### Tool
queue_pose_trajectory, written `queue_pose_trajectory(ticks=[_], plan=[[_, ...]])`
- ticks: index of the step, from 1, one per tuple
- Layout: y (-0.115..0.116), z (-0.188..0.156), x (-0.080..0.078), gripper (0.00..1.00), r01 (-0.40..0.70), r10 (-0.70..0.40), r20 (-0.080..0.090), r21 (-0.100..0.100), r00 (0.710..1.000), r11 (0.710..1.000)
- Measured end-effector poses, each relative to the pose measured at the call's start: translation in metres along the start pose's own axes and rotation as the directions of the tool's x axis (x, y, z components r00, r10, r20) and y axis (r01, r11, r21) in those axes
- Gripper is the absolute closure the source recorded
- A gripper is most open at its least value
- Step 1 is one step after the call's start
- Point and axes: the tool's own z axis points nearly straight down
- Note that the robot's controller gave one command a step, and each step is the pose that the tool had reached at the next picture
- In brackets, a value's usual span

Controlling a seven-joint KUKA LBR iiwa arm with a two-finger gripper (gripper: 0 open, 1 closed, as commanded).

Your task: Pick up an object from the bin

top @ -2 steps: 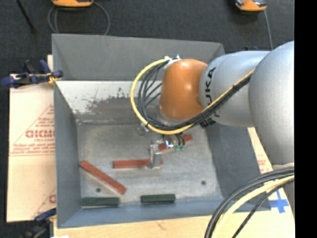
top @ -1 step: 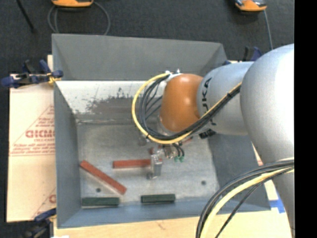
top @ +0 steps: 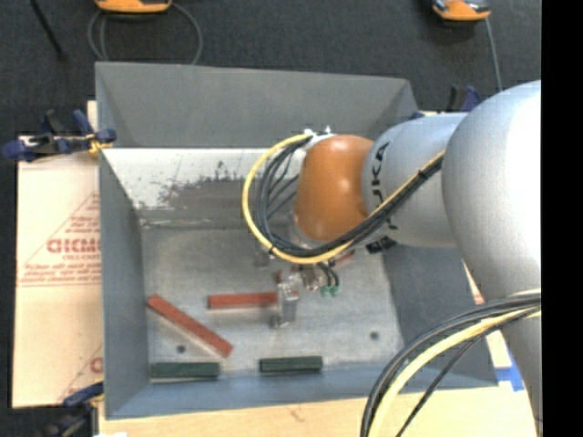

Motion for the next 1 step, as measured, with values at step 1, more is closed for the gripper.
queue_pose_trajectory(ticks=[1], plan=[[-0.0001, -0.0008, -0.0005, 1.00, 0.001, -0.001, 0.002, 0.000, 1.000, 1.000]])
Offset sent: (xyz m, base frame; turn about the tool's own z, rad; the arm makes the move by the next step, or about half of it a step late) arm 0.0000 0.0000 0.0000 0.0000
